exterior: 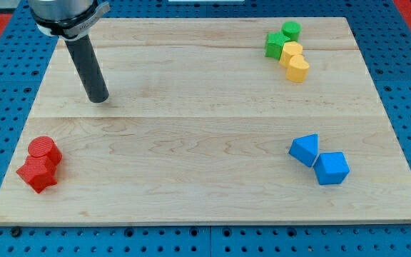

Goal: Move your arm to the centre of the board

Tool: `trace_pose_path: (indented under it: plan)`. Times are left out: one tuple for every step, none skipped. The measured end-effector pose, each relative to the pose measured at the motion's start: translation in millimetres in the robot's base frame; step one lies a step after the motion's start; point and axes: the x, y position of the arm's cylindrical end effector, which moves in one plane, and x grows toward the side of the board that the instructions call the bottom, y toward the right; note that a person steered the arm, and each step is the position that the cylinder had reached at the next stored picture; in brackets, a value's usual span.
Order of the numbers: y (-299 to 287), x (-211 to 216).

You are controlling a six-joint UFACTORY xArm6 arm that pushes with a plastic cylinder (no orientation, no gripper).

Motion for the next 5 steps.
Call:
trace_pose_path:
  plan:
    - [11.7,6.6]
    - [46.4,9.2]
    - [46.4,9.2]
    - [78.1,28.9]
    - [163.5,32.4]
